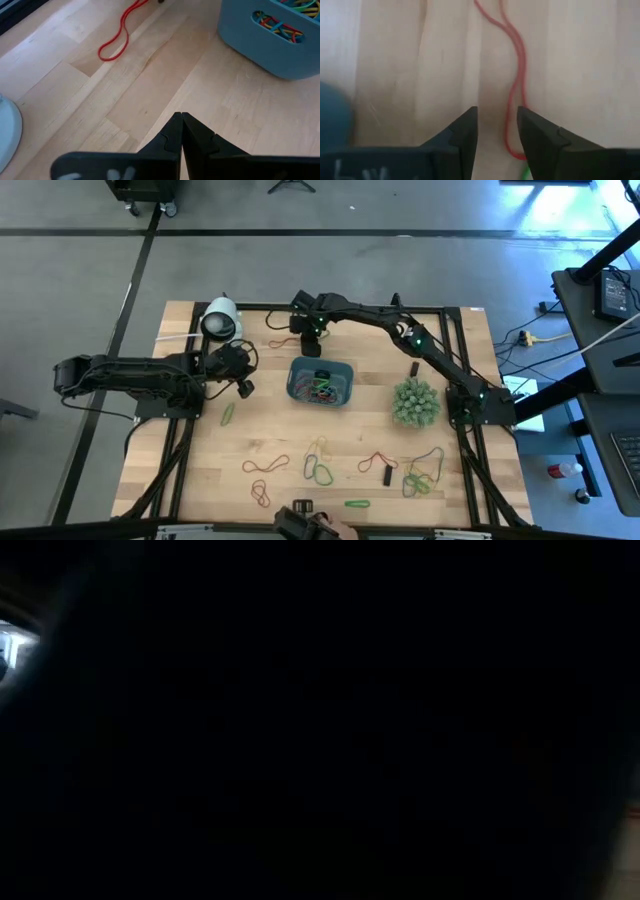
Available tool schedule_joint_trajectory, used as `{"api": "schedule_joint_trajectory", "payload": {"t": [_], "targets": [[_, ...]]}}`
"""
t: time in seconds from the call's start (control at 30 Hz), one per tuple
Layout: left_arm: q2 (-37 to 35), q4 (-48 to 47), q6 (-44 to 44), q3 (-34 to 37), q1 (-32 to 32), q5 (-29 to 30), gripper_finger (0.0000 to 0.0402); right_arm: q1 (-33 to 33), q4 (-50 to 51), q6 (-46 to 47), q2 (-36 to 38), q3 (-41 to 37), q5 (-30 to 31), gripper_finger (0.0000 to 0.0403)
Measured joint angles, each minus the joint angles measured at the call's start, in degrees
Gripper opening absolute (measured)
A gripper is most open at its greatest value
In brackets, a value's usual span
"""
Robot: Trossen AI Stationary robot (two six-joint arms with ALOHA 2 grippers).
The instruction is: Pick and place rubber bands into bin
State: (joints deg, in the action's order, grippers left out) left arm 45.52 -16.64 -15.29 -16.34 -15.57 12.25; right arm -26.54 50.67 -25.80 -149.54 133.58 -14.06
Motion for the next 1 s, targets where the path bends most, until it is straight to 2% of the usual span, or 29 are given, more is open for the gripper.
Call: {"api": "schedule_joint_trajectory", "payload": {"t": [0.2,0.47,0.83,1.0], "targets": [[0.0,-0.1,0.0,0.0,0.0,-0.1,0.0002,0.0,-0.4,0.2,0.0,0.0,2.7,0.0108],[0.0,-0.1,0.0,0.0,0.0,-0.2,0.0001,0.5,-1.9,0.3,-0.2,0.0,6.5,0.0041],[0.0,-0.3,0.0,0.0,0.0,-0.2,0.0003,0.4,-1.8,0.2,-0.3,0.0,6.6,0.0034],[0.0,-0.3,0.0,0.0,0.0,-0.1,0.0001,1.2,-3.3,6.2,-0.3,0.0,12.3,0.0039]]}}
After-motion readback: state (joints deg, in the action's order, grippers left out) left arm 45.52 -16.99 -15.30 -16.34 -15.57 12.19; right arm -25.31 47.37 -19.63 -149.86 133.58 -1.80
